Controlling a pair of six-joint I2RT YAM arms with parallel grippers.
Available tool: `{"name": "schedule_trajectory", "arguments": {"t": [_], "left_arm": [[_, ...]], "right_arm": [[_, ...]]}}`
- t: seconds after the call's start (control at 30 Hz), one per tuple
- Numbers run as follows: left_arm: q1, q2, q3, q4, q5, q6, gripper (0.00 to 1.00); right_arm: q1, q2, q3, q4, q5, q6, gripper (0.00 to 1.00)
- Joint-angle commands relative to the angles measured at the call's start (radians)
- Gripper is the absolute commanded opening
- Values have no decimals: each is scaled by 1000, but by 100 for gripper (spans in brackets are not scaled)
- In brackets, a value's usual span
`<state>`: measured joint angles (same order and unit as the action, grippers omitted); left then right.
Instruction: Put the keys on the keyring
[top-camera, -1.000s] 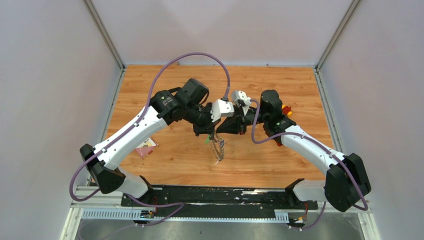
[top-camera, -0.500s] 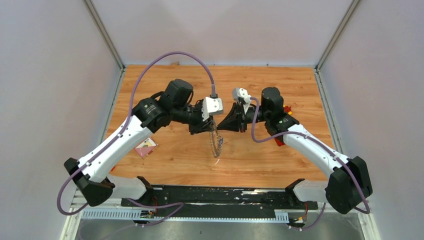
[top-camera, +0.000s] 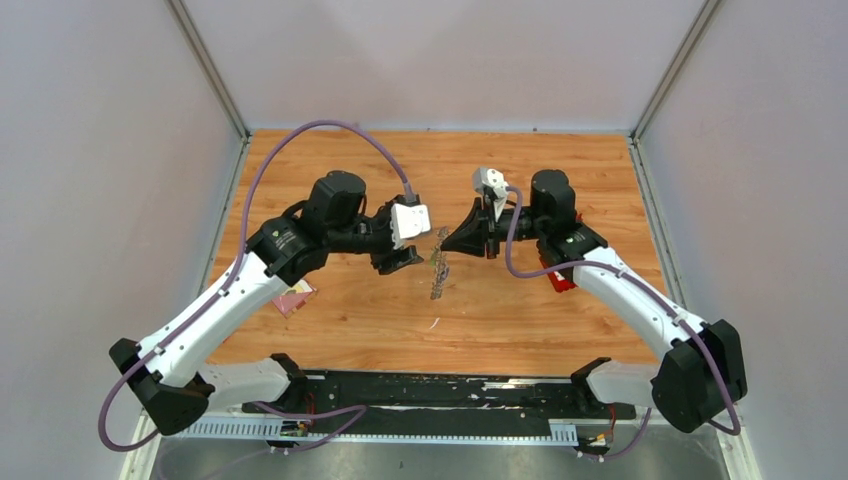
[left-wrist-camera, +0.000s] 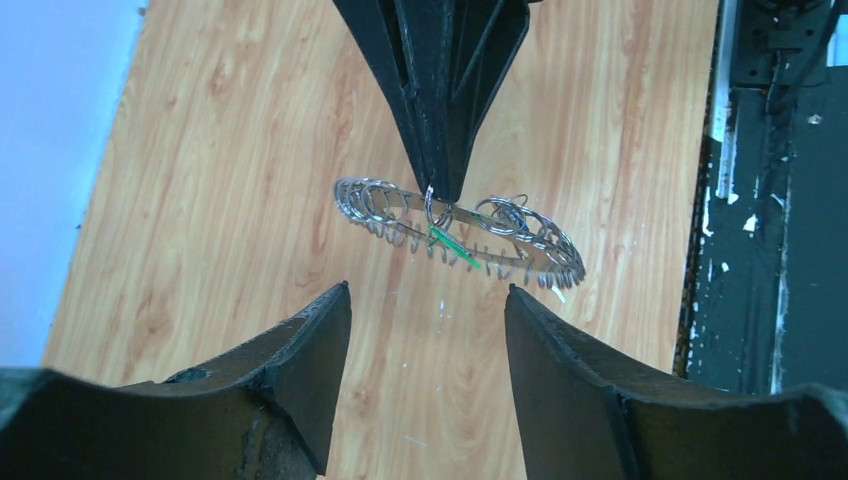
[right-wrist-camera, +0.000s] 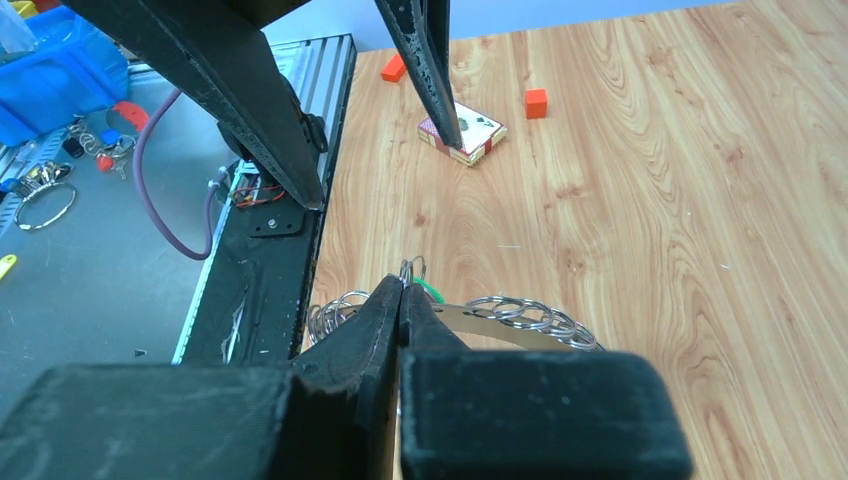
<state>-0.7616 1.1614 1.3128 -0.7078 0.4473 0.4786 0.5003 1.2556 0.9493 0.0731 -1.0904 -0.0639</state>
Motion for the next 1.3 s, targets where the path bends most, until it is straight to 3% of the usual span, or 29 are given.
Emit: {"name": "schedule_trajectory", "arguments": {"t": [0.0,0.2,0.47,0.77,1.07,1.27], "left_arm": [[7,-59,-34,115,4,54,67],[7,-66,-110,162,130,135,70],[7,-63,-169,276,110,151,67],[7,-35,-172,294,152,160,56],[7,-20,-149,285,189,153,45],[7,-39,-148,257,214,173,44]], "right_arm": [[-13,-47,34,25,29,-11,0],[-24,-61,12,87,22,35,0],[-25,-66,-29,209,-25,118,0],[-34,-91,-73,335,-93,155,0],[-38,-85,-66,314,-141,123,0],[-37,-72,-56,255,-160,54,0]]}}
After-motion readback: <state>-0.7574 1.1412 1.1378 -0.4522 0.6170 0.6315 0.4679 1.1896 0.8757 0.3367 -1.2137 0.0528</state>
